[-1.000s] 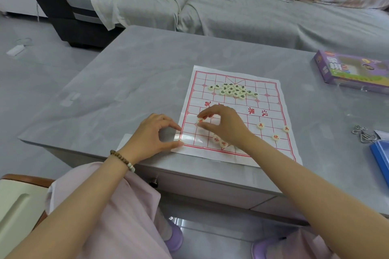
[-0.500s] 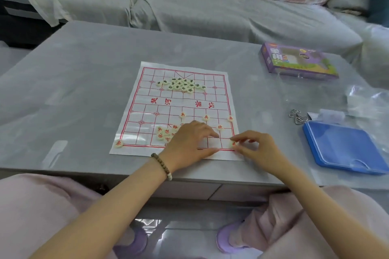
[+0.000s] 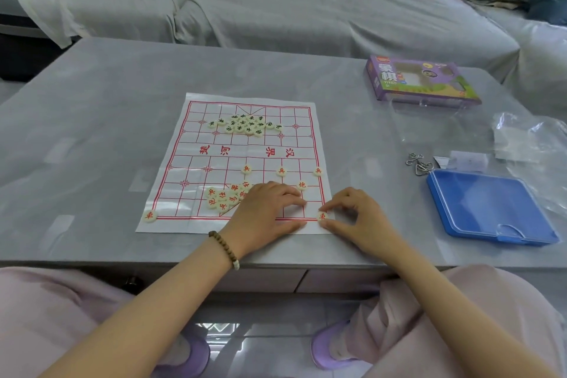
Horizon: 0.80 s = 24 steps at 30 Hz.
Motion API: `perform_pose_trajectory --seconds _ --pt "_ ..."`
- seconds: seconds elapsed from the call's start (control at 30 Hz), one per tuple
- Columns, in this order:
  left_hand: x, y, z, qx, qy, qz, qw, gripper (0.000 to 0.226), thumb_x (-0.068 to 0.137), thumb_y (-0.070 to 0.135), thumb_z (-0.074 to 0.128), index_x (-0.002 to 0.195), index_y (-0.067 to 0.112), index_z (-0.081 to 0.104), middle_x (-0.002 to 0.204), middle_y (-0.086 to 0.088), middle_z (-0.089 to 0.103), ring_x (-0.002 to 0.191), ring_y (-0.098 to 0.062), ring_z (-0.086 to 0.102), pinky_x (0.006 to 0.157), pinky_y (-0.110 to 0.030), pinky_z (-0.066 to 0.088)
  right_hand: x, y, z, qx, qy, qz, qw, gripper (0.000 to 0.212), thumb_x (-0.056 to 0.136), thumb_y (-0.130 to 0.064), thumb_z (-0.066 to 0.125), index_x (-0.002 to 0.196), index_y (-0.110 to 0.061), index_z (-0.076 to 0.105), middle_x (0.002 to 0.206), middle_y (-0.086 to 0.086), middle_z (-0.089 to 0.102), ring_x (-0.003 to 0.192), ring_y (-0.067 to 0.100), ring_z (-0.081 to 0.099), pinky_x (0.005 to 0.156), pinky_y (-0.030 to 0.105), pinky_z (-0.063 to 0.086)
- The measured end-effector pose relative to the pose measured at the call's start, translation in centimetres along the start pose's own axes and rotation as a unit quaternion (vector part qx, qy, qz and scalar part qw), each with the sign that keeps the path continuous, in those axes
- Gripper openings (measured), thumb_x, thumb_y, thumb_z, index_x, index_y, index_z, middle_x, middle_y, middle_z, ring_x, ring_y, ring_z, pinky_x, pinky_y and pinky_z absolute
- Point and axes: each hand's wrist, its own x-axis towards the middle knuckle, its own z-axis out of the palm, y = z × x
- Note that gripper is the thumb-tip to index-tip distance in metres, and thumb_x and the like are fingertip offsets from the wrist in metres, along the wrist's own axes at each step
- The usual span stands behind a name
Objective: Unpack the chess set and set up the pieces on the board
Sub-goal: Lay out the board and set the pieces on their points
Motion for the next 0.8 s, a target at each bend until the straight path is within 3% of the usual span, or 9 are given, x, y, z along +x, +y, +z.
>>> perform_pose_trajectory --seconds 0.33,0.6,0.8 --pt "-0.1 0.0 0.0 0.0 -0.004 -0.003 1.0 0.043 0.086 0.054 0.052 0.125 0.036 0.053 0.134 0.016 0.047 0.124 -0.005 0.037 0.102 -0.023 0.022 -0.3 0.4 -0.4 0.011 -0.015 0.014 1.0 0.018 0.075 -0.038 0.074 0.091 -0.042 0.068 0.098 -0.015 0.056 0.092 0.008 0.051 0.079 0.016 0.039" --pt "-0.3 -0.4 -0.3 -0.002 -0.008 0.006 1.0 0.042 0.086 0.054 0.05 0.123 0.035 0.054 0.133 0.016 0.049 0.124 -0.005 0.038 0.104 -0.025 0.022 -0.3 0.2 -0.7 0.022 -0.019 0.013 1.0 0.021 0.074 -0.037 0.074 0.092 -0.044 0.065 0.098 -0.017 0.058 0.092 0.005 0.053 0.082 0.02 0.041" --pt "-1.6 -3.7 -5.4 -0.041 0.076 -0.065 0.994 0.036 0.085 0.05 0.053 0.116 0.032 0.059 0.127 0.015 0.054 0.123 -0.005 0.041 0.104 -0.024 0.019 1.6 -1.9 -1.3 0.044 0.004 0.025 0.999 0.019 0.08 -0.034 0.069 0.098 -0.036 0.064 0.1 -0.019 0.057 0.09 -0.002 0.05 0.072 0.01 0.036"
